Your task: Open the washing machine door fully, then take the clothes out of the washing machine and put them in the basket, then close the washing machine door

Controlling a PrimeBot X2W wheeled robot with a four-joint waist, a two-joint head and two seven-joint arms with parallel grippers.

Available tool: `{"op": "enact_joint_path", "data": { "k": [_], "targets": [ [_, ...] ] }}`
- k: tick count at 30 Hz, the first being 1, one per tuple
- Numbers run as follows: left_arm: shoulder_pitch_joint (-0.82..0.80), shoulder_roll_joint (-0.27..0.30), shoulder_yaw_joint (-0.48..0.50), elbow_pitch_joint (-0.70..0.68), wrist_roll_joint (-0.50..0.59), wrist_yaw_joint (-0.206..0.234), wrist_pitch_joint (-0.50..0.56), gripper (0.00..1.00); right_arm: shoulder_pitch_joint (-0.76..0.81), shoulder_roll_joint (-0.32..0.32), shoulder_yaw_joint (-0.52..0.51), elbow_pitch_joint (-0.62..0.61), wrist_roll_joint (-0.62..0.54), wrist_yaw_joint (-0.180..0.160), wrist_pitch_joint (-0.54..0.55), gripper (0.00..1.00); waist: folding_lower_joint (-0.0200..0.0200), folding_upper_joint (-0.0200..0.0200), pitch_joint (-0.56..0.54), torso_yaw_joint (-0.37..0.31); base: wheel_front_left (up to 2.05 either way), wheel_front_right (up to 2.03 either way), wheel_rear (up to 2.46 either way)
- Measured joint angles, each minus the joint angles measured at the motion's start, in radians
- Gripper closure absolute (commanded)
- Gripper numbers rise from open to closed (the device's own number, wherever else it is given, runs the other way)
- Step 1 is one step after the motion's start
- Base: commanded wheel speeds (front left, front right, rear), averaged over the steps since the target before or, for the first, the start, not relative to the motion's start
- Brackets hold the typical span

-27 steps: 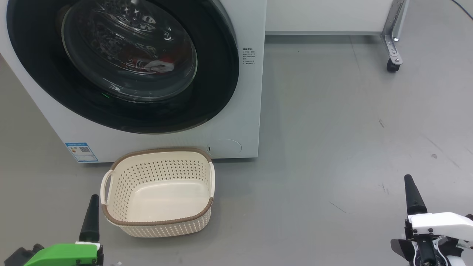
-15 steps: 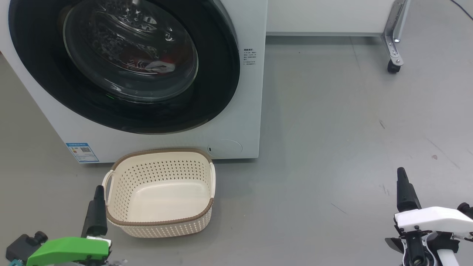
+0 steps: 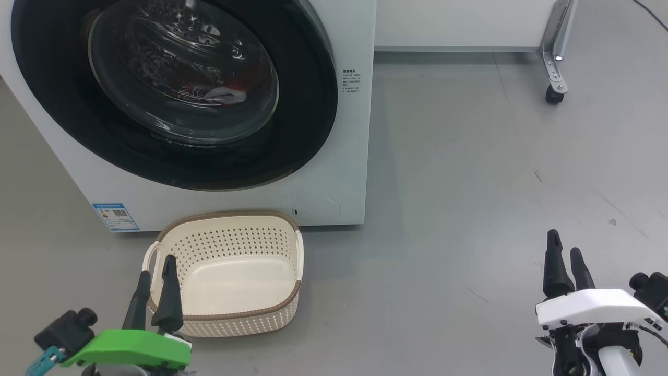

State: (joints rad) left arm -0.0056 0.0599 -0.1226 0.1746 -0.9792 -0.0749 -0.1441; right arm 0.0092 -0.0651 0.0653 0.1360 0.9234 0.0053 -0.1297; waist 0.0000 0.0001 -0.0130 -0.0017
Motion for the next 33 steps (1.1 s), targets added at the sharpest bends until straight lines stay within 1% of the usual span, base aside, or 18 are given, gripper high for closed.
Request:
{"op": "enact_joint_path", "data": {
  "k": [6,9,11,14,17,19,25,27,29,32,33],
  "targets": [
    [0.0,0.0,-0.028,-0.012,0.153,0.023,-0.016,0.0,0.0,-0.009,0.026,-0.006,-0.104,-0.018,-0.017,0.0,0.0,-0.0001,0.0,-0.002,0.0,0.0,0.0],
    [0.0,-0.001,-0.042,-0.017,0.217,0.037,-0.023,0.0,0.0,-0.014,0.04,-0.007,-0.156,-0.021,-0.018,0.0,0.0,0.0,0.0,-0.002,0.0,0.0,0.0],
    [0.0,-0.002,-0.048,-0.017,0.259,0.048,-0.026,0.0,0.0,-0.023,0.052,-0.007,-0.202,-0.032,-0.018,0.0,0.0,0.0,0.001,-0.002,0.0,0.0,0.0],
    [0.001,-0.001,-0.077,-0.008,0.338,0.057,-0.035,0.0,0.001,-0.039,0.069,-0.007,-0.267,-0.04,-0.018,0.0,0.0,0.0,0.001,-0.001,0.0,0.0,0.0],
    [0.001,-0.001,-0.087,0.005,0.399,0.075,-0.043,0.0,0.001,-0.039,0.083,-0.006,-0.316,-0.048,-0.018,0.0,0.0,0.0,0.002,0.0,0.0,0.0,0.0],
    [0.001,-0.001,-0.09,0.009,0.427,0.089,-0.047,0.0,0.001,-0.038,0.093,-0.006,-0.345,-0.053,-0.019,0.0,0.0,0.0,0.002,0.0,0.0,0.0,0.0],
    [0.001,-0.003,-0.111,0.015,0.539,0.11,-0.062,0.0,0.001,-0.04,0.116,-0.006,-0.447,-0.07,-0.02,0.0,0.0,-0.0001,0.002,0.002,0.0,0.0,0.0],
    [0.001,-0.004,-0.113,0.021,0.566,0.114,-0.067,0.0,0.001,-0.039,0.122,-0.006,-0.471,-0.071,-0.02,0.0,0.0,0.0,0.001,0.002,0.0,0.0,0.0],
    [0.001,-0.005,-0.114,0.026,0.594,0.123,-0.074,0.0,0.001,-0.039,0.131,-0.005,-0.501,-0.079,-0.02,0.0,0.0,0.0,0.0,0.002,0.0,0.0,0.0],
    [0.001,-0.007,-0.117,0.04,0.614,0.13,-0.082,0.0,0.002,-0.039,0.142,-0.003,-0.54,-0.082,-0.019,0.0,0.0,0.0,-0.001,0.002,0.0,0.0,0.0],
    [0.001,-0.007,-0.118,0.042,0.628,0.133,-0.085,0.0,0.002,-0.038,0.146,-0.002,-0.555,-0.089,-0.016,0.0,0.0,0.0,-0.002,0.002,0.0,0.0,0.0]
  ]
}}
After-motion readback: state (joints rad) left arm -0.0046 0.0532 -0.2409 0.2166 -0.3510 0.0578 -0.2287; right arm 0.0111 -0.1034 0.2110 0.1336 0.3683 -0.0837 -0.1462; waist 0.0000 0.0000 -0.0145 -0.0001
